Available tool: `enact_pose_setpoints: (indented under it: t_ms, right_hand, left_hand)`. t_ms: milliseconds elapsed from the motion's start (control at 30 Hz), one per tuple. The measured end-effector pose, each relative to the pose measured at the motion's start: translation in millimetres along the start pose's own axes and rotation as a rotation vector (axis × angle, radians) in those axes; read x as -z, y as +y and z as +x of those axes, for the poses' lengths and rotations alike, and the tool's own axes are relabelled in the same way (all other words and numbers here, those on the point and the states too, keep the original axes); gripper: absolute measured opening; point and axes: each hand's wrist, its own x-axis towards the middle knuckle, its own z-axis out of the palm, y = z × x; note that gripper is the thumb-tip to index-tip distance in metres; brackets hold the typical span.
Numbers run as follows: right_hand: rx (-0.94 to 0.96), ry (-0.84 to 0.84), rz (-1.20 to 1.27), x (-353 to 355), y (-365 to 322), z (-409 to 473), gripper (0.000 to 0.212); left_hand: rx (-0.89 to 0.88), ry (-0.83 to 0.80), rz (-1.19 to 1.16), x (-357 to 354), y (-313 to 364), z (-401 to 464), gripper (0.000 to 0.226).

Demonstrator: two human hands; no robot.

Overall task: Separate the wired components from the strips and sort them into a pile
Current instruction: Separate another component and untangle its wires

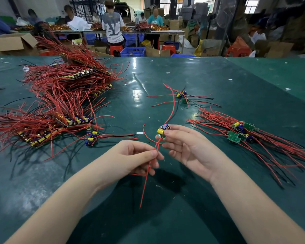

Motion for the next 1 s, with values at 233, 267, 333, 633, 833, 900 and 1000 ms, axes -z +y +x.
enact_pose_setpoints:
  t_ms: [233,267,333,633,833,900,1000]
  right_hand:
    - [0.079,0.019,-0.026,0,0,0,0.018]
    - [0.093,0.025,-0.028,0,0,1,0.014]
    - [0.111,0.028,-0.023,1,0,1,0.014]
    - [0.203,0.073,-0.132,-2,5,1,0.021]
    - [0.331,0.177,-0.146,4,1,4,0.022]
    - [0.369,0.206,-0.15,6,-1,4,0.022]
    - [0.405,0.239,-0.147,8,-1,5,0.022]
  left_hand:
    - [-0.1,0.177,0.195,0,-4,6,0.027]
    - [-0.098,0.18,0.183,0,-4,7,0.029]
    - [-0.087,0.186,0.125,0,-6,8,0.029]
    - [-0.069,0.194,0.17,3,-10,8,0.016]
    - [0.037,0.206,0.02,8,-7,9,0.019]
    - [0.108,0.209,-0.009,10,-6,9,0.025]
    - [0.131,0.27,-0.011,11,-6,9,0.033]
